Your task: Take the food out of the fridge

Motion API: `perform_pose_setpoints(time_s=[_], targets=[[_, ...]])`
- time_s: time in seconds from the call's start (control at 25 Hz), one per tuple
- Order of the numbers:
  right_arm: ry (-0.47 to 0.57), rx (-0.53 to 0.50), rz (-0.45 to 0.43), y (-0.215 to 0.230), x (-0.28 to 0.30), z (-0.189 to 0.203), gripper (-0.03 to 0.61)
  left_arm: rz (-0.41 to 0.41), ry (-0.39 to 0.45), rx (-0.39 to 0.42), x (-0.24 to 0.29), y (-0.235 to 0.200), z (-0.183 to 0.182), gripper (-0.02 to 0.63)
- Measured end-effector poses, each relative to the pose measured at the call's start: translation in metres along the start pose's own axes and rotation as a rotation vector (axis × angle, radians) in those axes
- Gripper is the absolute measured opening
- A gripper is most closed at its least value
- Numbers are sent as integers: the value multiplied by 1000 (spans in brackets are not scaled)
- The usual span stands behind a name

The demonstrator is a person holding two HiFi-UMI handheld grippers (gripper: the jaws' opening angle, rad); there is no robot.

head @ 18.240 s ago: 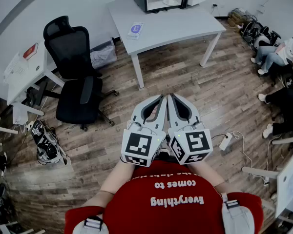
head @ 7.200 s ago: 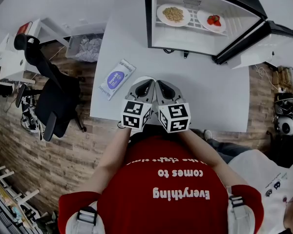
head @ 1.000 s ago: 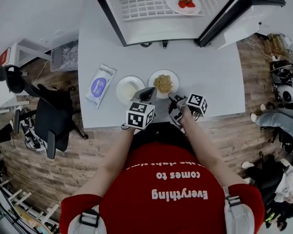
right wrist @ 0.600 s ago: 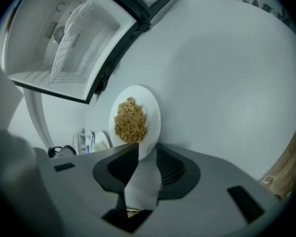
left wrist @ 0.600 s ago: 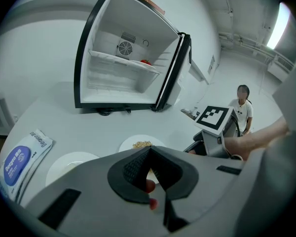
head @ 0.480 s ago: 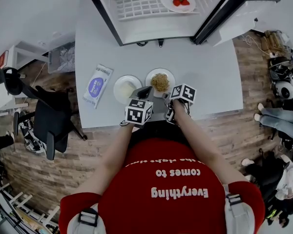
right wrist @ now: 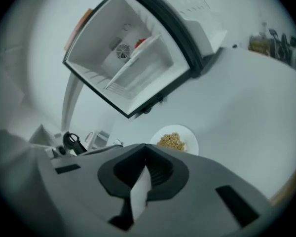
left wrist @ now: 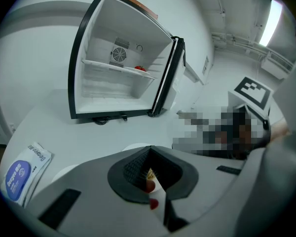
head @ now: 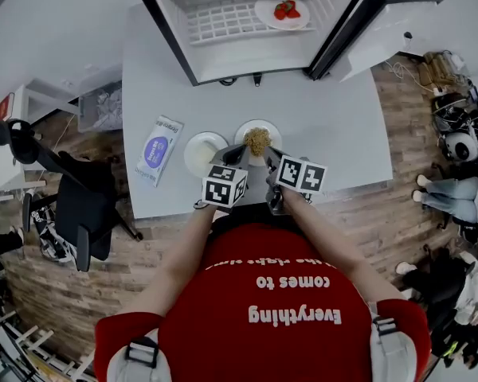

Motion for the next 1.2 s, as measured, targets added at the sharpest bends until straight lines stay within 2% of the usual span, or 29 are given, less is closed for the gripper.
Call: perform_pose_setpoints(time_s=[0.08, 0.16, 0.28, 0.4, 0.6, 0.84, 1.0, 1.2], targets=[[17, -140, 46, -5, -4, -4, 14, 9, -2, 9, -2, 4, -2, -2], [30, -202, 51, -11, -6, -7, 14, 15, -15, 39, -3, 8, -2, -2], [35, -193, 27, -19, -6, -8, 14, 27, -31, 65, -5, 14, 0, -2], [40, -191, 21, -20, -7, -12, 14, 31, -18, 56, -5, 18, -6, -2], [65, -177, 18, -22, -8, -22, 14, 35, 6, 91, -7, 19, -22, -2], [162, -159, 5, -18, -15, -59, 14, 50, 77, 88, -7, 24, -58, -2], [241, -218, 1, -19, -18, -96, 14, 84, 161, 47, -11, 28, -93, -2], [322, -324, 5, -24, -13, -146, 14, 89, 240, 49, -16, 31, -126, -2]])
Point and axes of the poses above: the fingertips, and each gripper's own axes: x forward along the fingers, y to its right, z out of its underside, the point moved 1 cm from there along -x, backward along the fingers, and after that the axes turned 12 degrees about -x, right-handed, at the moved point
